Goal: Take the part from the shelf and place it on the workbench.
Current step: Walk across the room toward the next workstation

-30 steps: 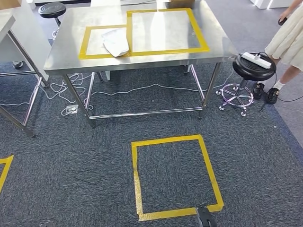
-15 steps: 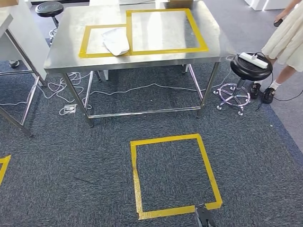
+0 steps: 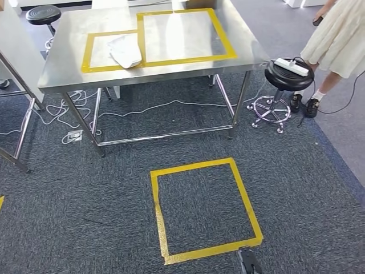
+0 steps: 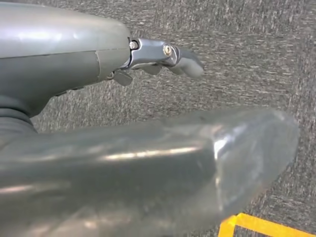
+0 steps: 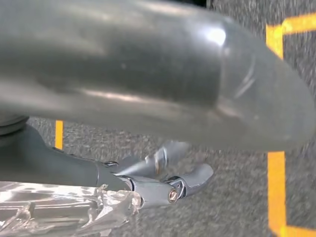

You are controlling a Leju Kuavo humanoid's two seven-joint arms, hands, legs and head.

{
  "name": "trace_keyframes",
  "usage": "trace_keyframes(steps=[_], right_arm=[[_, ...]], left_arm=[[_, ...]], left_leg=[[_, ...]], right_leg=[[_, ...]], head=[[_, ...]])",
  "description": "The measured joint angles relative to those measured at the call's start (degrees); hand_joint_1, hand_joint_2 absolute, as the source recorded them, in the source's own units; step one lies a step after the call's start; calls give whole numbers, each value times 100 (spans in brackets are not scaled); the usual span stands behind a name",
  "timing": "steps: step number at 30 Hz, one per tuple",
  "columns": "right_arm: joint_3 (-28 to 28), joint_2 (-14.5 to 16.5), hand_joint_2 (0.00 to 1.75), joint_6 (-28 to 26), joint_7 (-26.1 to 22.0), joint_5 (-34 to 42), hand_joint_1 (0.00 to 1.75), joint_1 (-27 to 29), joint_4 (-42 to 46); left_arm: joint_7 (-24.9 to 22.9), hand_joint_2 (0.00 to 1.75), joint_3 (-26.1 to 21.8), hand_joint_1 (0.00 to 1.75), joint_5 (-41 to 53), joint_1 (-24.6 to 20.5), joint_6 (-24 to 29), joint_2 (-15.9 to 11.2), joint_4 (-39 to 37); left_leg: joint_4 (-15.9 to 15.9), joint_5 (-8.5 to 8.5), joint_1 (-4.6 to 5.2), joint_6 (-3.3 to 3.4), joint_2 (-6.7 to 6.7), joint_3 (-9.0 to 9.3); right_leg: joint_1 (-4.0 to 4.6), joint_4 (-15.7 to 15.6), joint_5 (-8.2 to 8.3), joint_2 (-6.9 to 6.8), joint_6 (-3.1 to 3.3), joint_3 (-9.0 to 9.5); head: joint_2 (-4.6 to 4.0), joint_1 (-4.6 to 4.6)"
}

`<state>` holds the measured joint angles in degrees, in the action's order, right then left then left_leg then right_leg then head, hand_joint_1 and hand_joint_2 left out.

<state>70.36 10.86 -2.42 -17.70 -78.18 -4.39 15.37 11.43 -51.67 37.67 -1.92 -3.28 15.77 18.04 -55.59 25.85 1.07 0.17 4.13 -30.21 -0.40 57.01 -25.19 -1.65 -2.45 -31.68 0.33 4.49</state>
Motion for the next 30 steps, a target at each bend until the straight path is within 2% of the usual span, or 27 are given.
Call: trace_keyframes(steps=[2,4,5,6,7,8,9,11,12,13,15,16,17,18,19,20,21,22,23,24,26,27,28,30], right_arm=[[14,-2,0,-5,2,0,0,-7,0],[30,-1,0,-10,5,0,0,-31,0],[36,-1,0,-13,9,-1,0,-38,0],[40,-1,0,-12,16,-1,0,-35,0],[43,-1,0,-12,22,-2,0,-29,0],[46,-2,0,-12,29,-2,0,-23,0],[49,-1,0,-12,34,-2,0,-20,0],[50,1,0,-12,38,-2,0,-30,0],[50,2,0,-11,39,-2,0,-39,0],[50,3,0,-8,41,-2,0,-43,0],[50,3,0,-1,43,-2,0,-23,0],[51,3,0,2,44,-2,0,-4,0],[52,3,0,2,44,-3,0,7,0],[53,3,0,3,43,-3,0,4,0],[54,3,0,4,43,-4,0,-5,0],[55,3,0,8,40,-4,0,-18,0],[55,3,0,13,39,-4,0,-24,0],[55,3,0,16,38,-4,0,-20,0],[56,3,0,21,37,-4,0,-12,0],[57,3,0,23,37,-4,0,-5,0],[58,3,0,28,36,-4,0,-10,0],[59,3,0,31,34,-3,0,-20,0],[59,3,0,34,34,-3,0,-28,0],[59,3,0,39,34,-2,0,-32,0]], left_arm=[[1,0,-14,0,39,-6,0,0,-3],[2,0,-31,0,109,-7,1,1,-11],[0,0,-38,0,153,-7,5,0,-17],[-5,0,-43,0,196,-6,11,-1,-21],[-10,0,-45,0,237,-6,19,-1,-25],[-15,0,-46,0,277,-7,28,-2,-26],[-19,0,-49,0,306,-9,35,-2,-27],[-20,0,-62,0,350,-15,50,-3,-27],[-20,0,-71,0,369,-18,55,-3,-28],[-20,0,-80,0,385,-21,61,-2,-28],[-20,0,-96,0,412,-31,72,1,-29],[-20,0,-106,0,421,-38,79,3,-29],[-19,0,-117,0,431,-42,82,6,-29],[-19,0,-127,0,437,-43,84,8,-29],[-19,0,-134,0,439,-40,85,8,-29],[-19,0,-141,0,442,-34,85,7,-29],[-20,0,-150,0,444,-30,85,7,-29],[-20,0,-158,0,447,-31,85,6,-29],[-20,0,-165,0,451,-34,85,7,-29],[-20,0,-170,0,460,-38,85,8,-29],[-18,0,-174,0,486,-41,80,9,-29],[-15,0,-178,0,502,-42,77,7,-29],[-12,0,-180,0,518,-43,75,4,-29],[-7,0,-185,0,545,-48,74,1,-29]], left_leg=[[-202,174,-25,-86,-110,-82],[-830,543,-61,-158,-276,-372],[-1211,710,-77,-176,-311,-559],[-1486,789,-89,-184,-328,-704],[-1606,771,-98,-184,-338,-777],[-1517,637,-103,-176,-349,-750],[-1238,426,-109,-161,-390,-626],[-483,47,-128,-113,-650,-276],[-221,-34,-133,-95,-770,-157],[-84,-46,-131,-77,-848,-101],[-41,-35,-117,-27,-775,-97],[-23,-49,-118,9,-718,-92],[-3,-63,-124,50,-653,-84],[16,-74,-130,81,-582,-78],[21,-73,-124,101,-511,-76],[20,-67,-116,116,-435,-76],[19,-63,-109,121,-363,-76],[18,-59,-105,123,-300,-73],[17,-53,-103,117,-247,-66],[15,-44,-103,105,-200,-53],[1,-10,-80,58,-124,-16],[-10,6,-62,30,-93,-2],[-19,15,-44,6,-65,7],[-20,18,-40,-34,-2,13]], right_leg=[[-24,-13,31,107,62,-18],[-38,-17,59,224,104,-47],[-38,-16,70,285,117,-63],[-39,-16,76,349,121,-73],[-39,-15,80,409,119,-79],[-40,-15,85,476,112,-82],[-42,-14,91,546,101,-81],[-45,-4,104,684,61,-99],[-49,2,113,748,27,-122],[-56,4,124,803,-10,-149],[-80,-17,151,900,-96,-196],[-82,3,135,839,-130,-223],[-76,106,59,713,-158,-285],[-67,330,-84,548,-177,-399],[-59,678,-282,374,-192,-564],[-58,1083,-486,278,-207,-755],[-59,1427,-624,235,-219,-913],[-60,1609,-662,214,-227,-983],[-60,1555,-588,197,-230,-933],[-61,1273,-426,167,-227,-764],[-52,470,-94,-11,-200,-293],[-46,189,-3,-76,-168,-133],[-38,54,28,-117,-133,-59],[-29,34,37,-34,-58,-76]], head=[[0,-20],[-1,-47],[-1,-50],[-1,-53],[-1,-54],[-1,-54],[0,-56],[-1,-58],[-1,-58],[-1,-60],[0,-60],[0,-57],[0,-41],[0,-19],[0,2],[0,20],[0,26],[0,26],[0,28],[0,30],[0,44],[0,42],[0,36],[0,17]])
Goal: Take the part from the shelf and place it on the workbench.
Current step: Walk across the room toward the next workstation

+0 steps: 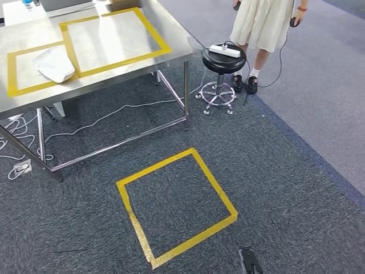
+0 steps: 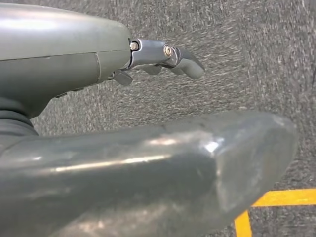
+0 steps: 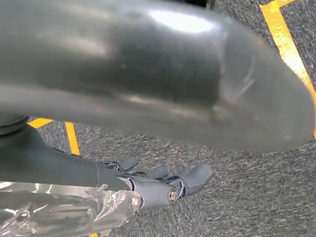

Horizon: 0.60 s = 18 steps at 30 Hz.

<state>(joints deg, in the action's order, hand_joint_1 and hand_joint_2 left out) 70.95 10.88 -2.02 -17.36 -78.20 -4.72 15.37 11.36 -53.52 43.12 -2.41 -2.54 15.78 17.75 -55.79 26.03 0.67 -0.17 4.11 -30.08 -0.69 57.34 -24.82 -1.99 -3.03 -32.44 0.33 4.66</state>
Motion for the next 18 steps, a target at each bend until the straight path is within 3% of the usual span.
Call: trace_keyframes(steps=[2,3,6,7,8,10,12,14,16,18], right_arm=[[2,1,0,2,1,1,0,3,0],[3,2,0,3,0,1,0,-1,0],[6,4,0,3,1,2,0,-10,0],[7,4,0,4,2,3,0,-4,0],[8,4,0,5,2,3,0,1,0],[9,6,0,13,3,4,0,4,0],[9,8,0,21,3,4,0,-5,0],[9,9,0,23,3,4,0,-4,0],[10,9,0,23,3,4,0,21,0],[11,9,0,23,3,4,0,33,0]], left_arm=[[3,0,-3,0,17,-5,2,0,0],[4,0,-7,0,24,-6,3,0,-1],[7,0,-38,0,55,0,8,0,-4],[7,0,-56,0,65,2,9,0,-4],[7,0,-69,0,73,3,10,0,-4],[7,0,-89,0,87,2,11,-1,-4],[7,0,-93,0,97,-2,11,-1,-5],[7,0,-97,0,105,-11,11,0,-6],[7,0,-99,0,110,-20,13,1,-7],[7,0,-107,0,110,-23,13,4,-7]], left_leg=[[-83,95,-23,-66,-73,-33],[-262,227,-35,-101,-157,-112],[-1368,766,-59,-151,-342,-637],[-1618,816,-62,-150,-351,-769],[-1648,740,-64,-142,-354,-800],[-1130,342,-69,-114,-403,-579],[-397,20,-84,-85,-606,-253],[-74,-37,-87,-59,-742,-126],[-38,-47,-83,-4,-682,-124],[-2,-76,-94,70,-595,-111]], right_leg=[[-14,-7,23,87,61,-22],[-27,-14,37,131,89,-30],[-38,-16,55,283,130,-61],[-38,-16,57,340,132,-65],[-39,-15,58,396,129,-64],[-46,-15,65,512,115,-55],[-43,-3,74,616,72,-69],[-47,-9,96,697,-1,-112],[-66,-36,118,736,-78,-143],[-54,151,-14,587,-127,-248]], head=[[0,-9],[0,-19],[0,-46],[0,-51],[0,-52],[0,-53],[0,-60],[0,-68],[0,-69],[-1,-40]])
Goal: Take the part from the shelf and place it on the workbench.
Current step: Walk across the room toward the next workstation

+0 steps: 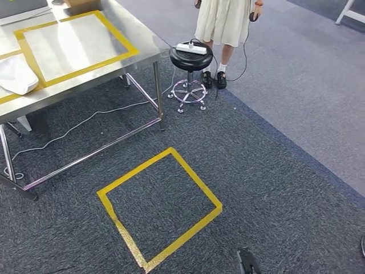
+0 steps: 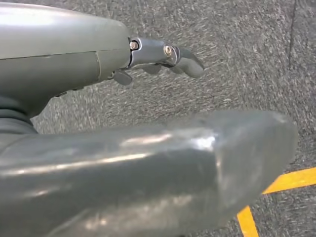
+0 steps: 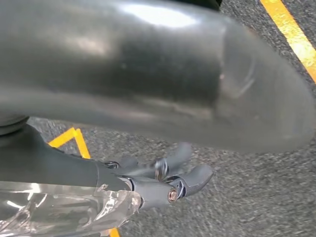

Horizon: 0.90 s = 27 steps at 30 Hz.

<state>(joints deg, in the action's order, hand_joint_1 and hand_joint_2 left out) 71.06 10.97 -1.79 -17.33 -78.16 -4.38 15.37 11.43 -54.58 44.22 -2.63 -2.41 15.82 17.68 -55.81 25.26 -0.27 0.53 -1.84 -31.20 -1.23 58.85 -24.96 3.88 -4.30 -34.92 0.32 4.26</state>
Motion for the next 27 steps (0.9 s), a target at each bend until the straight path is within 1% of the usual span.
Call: trace_keyframes(steps=[1,2,3,4,5,6,7,8,9,10,11,13,14,15,16,17,18,19,20,21,22,23,24,25,26,27], right_arm=[[0,0,0,0,0,0,0,-7,0],[0,0,0,1,0,0,0,-17,0],[0,1,0,2,0,0,0,-25,0],[0,1,0,3,0,-1,0,-24,0],[0,2,0,5,0,-1,0,-18,0],[0,2,0,6,0,-1,0,-12,0],[0,2,0,7,0,0,0,-9,0],[0,3,0,7,0,0,0,-12,0],[0,4,0,7,0,0,0,-23,0],[0,6,0,8,0,0,0,-34,0],[0,8,0,8,0,0,0,-41,0],[0,11,0,9,3,-1,0,-39,0],[1,13,0,9,5,-1,0,-34,0],[1,14,0,9,7,-2,0,-34,0],[2,15,0,9,8,-2,0,-38,0],[2,15,0,9,9,-2,0,-42,0],[2,15,0,10,9,-2,0,-43,0],[2,15,0,10,9,-2,0,-40,0],[2,15,0,10,9,-1,0,-36,0],[2,15,0,11,9,-1,0,-33,0],[2,18,0,13,9,0,0,-33,0],[2,21,0,15,9,0,0,-36,0],[2,23,0,16,9,0,0,-42,0],[2,27,0,16,9,0,0,-46,0],[2,27,0,15,9,0,0,-45,0],[2,28,0,15,9,0,0,-38,0]], left_arm=[[0,0,-7,0,0,2,0,2,0],[0,0,-14,0,1,6,0,3,0],[0,0,-22,0,3,10,0,3,0],[0,0,-29,0,9,11,1,3,0],[0,0,-35,0,18,9,1,2,0],[0,0,-41,0,28,5,1,2,0],[0,0,-46,0,36,1,1,3,0],[0,0,-52,0,41,0,1,3,0],[0,0,-58,0,44,-1,1,3,0],[0,0,-62,0,47,-2,1,1,0],[0,0,-66,0,50,-3,1,0,0],[0,0,-67,0,68,-6,1,-1,0],[0,0,-67,0,93,-8,0,-1,0],[0,0,-68,0,126,-10,-1,-1,0],[0,0,-68,0,160,-11,-2,-2,0],[0,0,-69,0,188,-10,-3,-2,0],[0,0,-71,0,204,-7,-4,-2,0],[0,0,-72,0,210,-3,-4,-2,0],[0,0,-73,0,215,0,-4,-3,0],[0,0,-74,0,224,1,-4,-3,0],[0,0,-75,0,235,0,-4,-4,0],[0,0,-78,0,247,-2,-4,-4,0],[0,0,-82,0,260,-5,-4,-4,-1],[0,0,-91,0,272,-11,-4,-4,-1],[0,0,-103,0,284,-17,-4,-4,-2],[0,0,-115,0,295,-23,-4,-4,-2]], left_leg=[[12,-6,-1,29,58,5],[12,-1,8,47,112,6],[11,4,18,60,172,8],[10,10,26,67,229,11],[9,15,30,70,275,18],[9,22,32,66,314,29],[8,32,32,54,349,46],[4,48,39,32,379,64],[-8,66,54,4,405,77],[-18,80,70,-22,430,86],[-24,87,83,-45,456,90],[-18,91,85,-86,509,94],[-42,129,78,-117,498,86],[-164,234,70,-151,453,34],[-412,401,61,-183,388,-74],[-777,606,52,-208,313,-238],[-1202,797,45,-223,269,-439],[-1543,905,41,-231,249,-608],[-1708,896,38,-233,241,-703],[-1654,771,35,-230,237,-697],[-1380,556,31,-222,221,-583],[-989,317,21,-213,169,-411],[-599,139,11,-203,90,-238],[-301,43,4,-189,20,-109],[-137,17,3,-171,-35,-47],[-78,32,10,-146,-51,-33]], right_leg=[[10,292,-165,-117,-12,-142],[20,687,-363,-224,-21,-326],[20,1100,-539,-285,-28,-520],[20,1401,-631,-317,-34,-658],[19,1488,-612,-336,-36,-690],[19,1342,-491,-354,-32,-605],[19,991,-301,-392,-23,-413],[27,559,-138,-475,-12,-176],[33,198,-16,-535,15,24],[42,-39,46,-579,42,155],[55,-133,50,-590,73,202],[60,-138,65,-508,140,183],[54,-146,76,-473,172,176],[39,-157,90,-438,201,170],[24,-168,103,-403,223,166],[18,-170,109,-367,235,158],[15,-171,112,-331,242,150],[15,-170,114,-291,244,146],[13,-170,115,-249,244,145],[11,-170,118,-203,241,146],[7,-169,121,-155,234,151],[0,-169,125,-107,221,153],[4,-156,126,-61,200,148],[6,-146,131,-23,173,130],[5,-144,141,8,139,106],[4,-150,155,35,100,86]], head=[[0,25],[0,48],[1,67],[1,69],[1,70],[1,73],[1,77],[1,83],[1,85],[1,84],[1,81],[1,77],[1,73],[1,63],[1,49],[1,32],[1,21],[1,14],[1,9],[1,9],[1,9],[1,7],[1,0],[1,-7],[1,-15],[1,-19]])
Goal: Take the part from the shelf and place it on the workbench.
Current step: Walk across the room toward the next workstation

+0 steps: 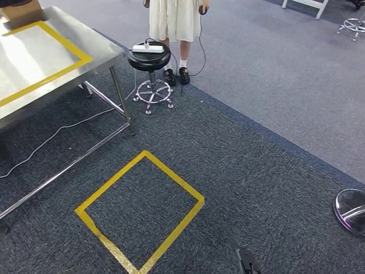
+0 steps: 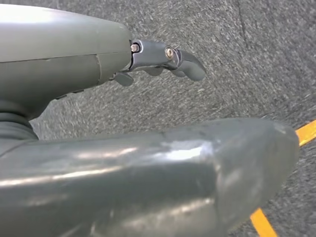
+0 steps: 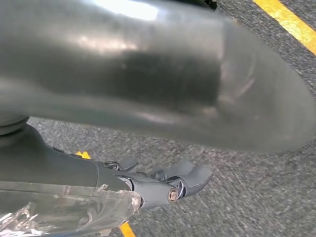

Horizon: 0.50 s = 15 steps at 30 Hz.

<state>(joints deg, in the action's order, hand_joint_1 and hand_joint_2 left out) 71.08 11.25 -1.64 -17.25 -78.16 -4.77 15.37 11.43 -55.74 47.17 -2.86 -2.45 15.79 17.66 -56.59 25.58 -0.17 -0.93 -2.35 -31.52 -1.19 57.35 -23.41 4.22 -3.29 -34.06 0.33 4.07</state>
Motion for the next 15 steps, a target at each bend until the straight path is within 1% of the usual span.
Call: trace_keyframes(steps=[1,2,3,4,5,6,7,8,9,10,11,12,13,14,15], right_arm=[[0,1,0,0,0,1,0,12,0],[0,1,0,0,0,1,0,25,0],[0,1,0,0,1,2,0,31,0],[0,1,0,0,1,2,0,26,0],[0,1,0,0,2,2,0,18,0],[0,1,0,1,3,3,0,10,0],[0,2,0,1,5,3,0,8,0],[0,2,0,2,8,4,0,13,0],[0,2,0,2,11,5,0,19,0],[0,2,0,2,14,6,0,23,1],[0,1,0,2,15,7,0,23,1],[0,2,0,3,16,8,0,15,1],[0,6,0,5,18,9,0,4,2],[0,10,0,7,20,9,0,-6,2],[0,14,0,8,22,10,0,-12,2]], left_arm=[[0,0,-11,0,8,-6,0,1,0],[0,0,-20,0,13,-8,0,2,0],[0,0,-27,0,14,-9,-1,3,0],[0,0,-36,0,14,-7,-1,5,0],[0,0,-45,0,15,-5,-2,7,0],[0,0,-52,0,16,-2,-2,8,0],[0,0,-61,0,18,-1,-2,8,0],[0,0,-72,0,21,-3,-2,8,0],[0,0,-83,0,25,-7,-2,8,0],[0,0,-91,0,28,-10,-2,9,0],[0,0,-98,0,33,-11,-2,12,0],[0,0,-101,0,40,-12,-2,13,0],[0,0,-107,0,55,-12,-2,13,0],[0,0,-117,0,75,-13,-2,13,0],[0,0,-132,0,100,-15,-2,10,0]], left_leg=[[18,1,2,35,21,-4],[33,-16,1,72,47,-5],[52,-33,-5,112,80,0],[69,-45,-12,147,122,5],[73,-46,-9,170,166,8],[72,-41,-2,188,210,9],[71,-35,6,196,255,13],[70,-30,10,202,293,19],[70,-22,12,202,325,29],[69,-12,12,194,352,45],[65,4,12,176,376,64],[54,25,28,149,396,78],[40,42,44,122,414,86],[29,54,61,97,433,89],[28,57,73,79,455,89]], right_leg=[[-10,-19,16,21,-37,-13],[-15,-11,4,-8,-69,-32],[-10,83,-67,-74,-93,-81],[-2,307,-203,-160,-109,-187],[5,653,-389,-258,-119,-349],[10,1072,-581,-317,-128,-537],[10,1435,-713,-346,-136,-703],[10,1634,-747,-362,-139,-790],[10,1605,-674,-374,-138,-767],[9,1336,-509,-396,-134,-624],[9,920,-313,-449,-127,-402],[20,521,-176,-526,-117,-185],[27,232,-92,-574,-90,-30],[37,85,-73,-605,-60,46],[51,63,-91,-591,-23,51]], head=[[0,0],[-1,3],[-1,18],[-1,39],[-1,61],[0,79],[0,87],[0,87],[0,88],[0,90],[0,92],[0,95],[1,96],[1,87],[1,79]])
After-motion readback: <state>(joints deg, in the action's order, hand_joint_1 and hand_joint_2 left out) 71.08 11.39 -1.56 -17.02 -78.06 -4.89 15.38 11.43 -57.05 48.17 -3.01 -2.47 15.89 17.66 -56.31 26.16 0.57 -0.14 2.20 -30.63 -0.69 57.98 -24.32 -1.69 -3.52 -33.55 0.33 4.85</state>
